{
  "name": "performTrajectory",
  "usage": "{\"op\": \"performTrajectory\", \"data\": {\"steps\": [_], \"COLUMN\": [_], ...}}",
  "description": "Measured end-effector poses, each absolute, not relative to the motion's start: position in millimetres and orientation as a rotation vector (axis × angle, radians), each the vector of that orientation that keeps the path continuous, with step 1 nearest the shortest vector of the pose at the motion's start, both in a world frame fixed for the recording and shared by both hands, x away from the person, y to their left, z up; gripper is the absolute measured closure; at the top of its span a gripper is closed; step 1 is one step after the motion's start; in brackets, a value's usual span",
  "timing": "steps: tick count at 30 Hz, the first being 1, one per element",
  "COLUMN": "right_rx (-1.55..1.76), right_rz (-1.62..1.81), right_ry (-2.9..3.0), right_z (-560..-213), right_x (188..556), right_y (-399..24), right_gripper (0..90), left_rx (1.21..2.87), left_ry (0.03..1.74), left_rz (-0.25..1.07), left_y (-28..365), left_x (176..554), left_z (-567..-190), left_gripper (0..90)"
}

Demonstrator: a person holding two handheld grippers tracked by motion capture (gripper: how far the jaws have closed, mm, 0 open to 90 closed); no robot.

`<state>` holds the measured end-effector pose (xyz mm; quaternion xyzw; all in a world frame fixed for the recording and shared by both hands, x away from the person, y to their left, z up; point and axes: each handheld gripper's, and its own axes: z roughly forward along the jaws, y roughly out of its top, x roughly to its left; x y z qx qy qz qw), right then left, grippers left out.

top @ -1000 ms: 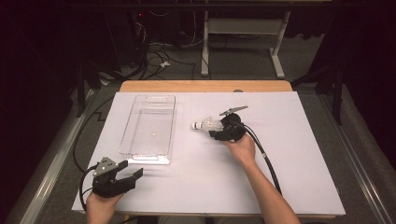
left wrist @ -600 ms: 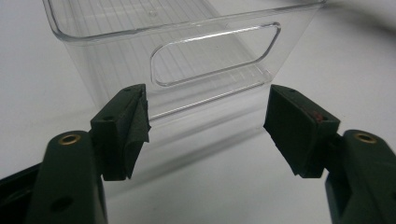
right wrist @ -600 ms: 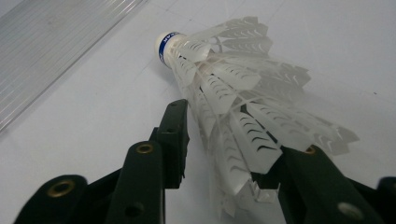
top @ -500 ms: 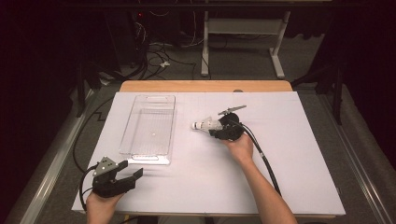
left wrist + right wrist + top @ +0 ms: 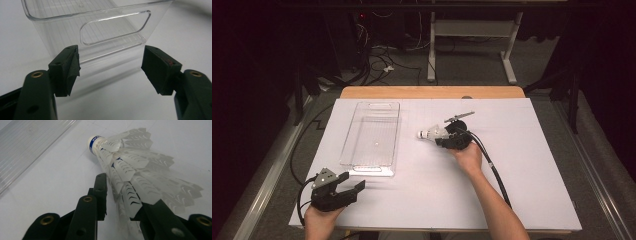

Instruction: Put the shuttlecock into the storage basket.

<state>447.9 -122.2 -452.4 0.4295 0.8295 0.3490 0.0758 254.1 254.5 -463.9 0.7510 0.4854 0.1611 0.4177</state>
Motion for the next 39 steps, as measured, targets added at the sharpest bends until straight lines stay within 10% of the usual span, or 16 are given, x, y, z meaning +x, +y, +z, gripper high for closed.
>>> {"op": "performTrajectory", "data": {"steps": [39], "right_rx": [1.211], "right_rz": [1.07], "right_ry": [2.509], "right_z": [-434.7], "right_x": [441.5], "right_y": [-126.2], "right_gripper": [89.4], "left_rx": [1.89], "left_ry": [1.212], "left_rz": [0.408], "left_y": [255.2], "left_x": [253.9], "left_z": [-463.9], "left_gripper": [31.7]}}
